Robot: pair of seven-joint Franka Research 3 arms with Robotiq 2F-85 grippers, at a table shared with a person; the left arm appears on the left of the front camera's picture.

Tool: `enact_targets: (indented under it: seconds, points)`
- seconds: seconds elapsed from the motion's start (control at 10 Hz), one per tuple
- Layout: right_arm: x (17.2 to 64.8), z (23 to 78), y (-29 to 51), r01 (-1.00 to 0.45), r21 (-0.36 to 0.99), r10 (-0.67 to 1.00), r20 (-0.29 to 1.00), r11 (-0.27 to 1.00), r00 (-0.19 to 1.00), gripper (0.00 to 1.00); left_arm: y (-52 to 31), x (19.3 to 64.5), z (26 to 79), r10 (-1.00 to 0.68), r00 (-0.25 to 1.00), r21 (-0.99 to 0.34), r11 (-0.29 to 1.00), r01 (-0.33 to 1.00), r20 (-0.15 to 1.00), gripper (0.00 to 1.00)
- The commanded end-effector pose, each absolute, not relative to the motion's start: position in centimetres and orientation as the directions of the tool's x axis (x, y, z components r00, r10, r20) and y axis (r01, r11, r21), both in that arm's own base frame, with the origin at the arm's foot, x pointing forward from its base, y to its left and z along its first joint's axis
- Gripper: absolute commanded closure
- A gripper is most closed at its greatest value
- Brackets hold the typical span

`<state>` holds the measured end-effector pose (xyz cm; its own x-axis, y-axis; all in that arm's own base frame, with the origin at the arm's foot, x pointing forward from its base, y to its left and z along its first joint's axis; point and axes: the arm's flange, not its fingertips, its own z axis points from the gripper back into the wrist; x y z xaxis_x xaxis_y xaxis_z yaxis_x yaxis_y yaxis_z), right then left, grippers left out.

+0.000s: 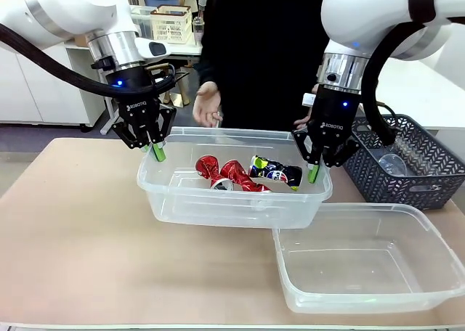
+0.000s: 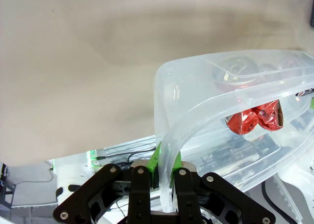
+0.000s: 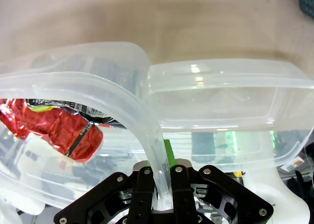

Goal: Sort the waste into each basket.
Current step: Offer the picked Organizing box to the human.

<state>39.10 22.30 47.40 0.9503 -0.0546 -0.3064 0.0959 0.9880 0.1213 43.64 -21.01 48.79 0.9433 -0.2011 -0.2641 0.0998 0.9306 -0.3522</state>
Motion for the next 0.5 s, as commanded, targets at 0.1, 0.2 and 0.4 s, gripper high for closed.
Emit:
enact_targets:
  seconds: [0.1, 0.2, 0.4]
  points:
    - [40.8, 47.7, 22.4, 0.070, 0.104, -0.030, -0.347, 0.992, 0.937, 0.95, -20.7, 45.1, 49.3, -0.196, 0.949, -0.366, 0.925, 0.096, -0.246, 0.94]
    - [43.3, 48.6, 22.5, 0.028, 0.096, 0.007, -0.351, 0.995, 0.936, 0.95, -20.3, 47.6, 50.1, -0.190, 0.949, -0.357, 0.930, 0.092, -0.251, 0.94]
    - [47.7, 50.3, 22.7, 0.011, 0.057, 0.010, -0.345, 0.998, 0.938, 0.95, -20.0, 52.2, 51.4, -0.197, 0.956, -0.348, 0.931, 0.112, -0.220, 0.94]
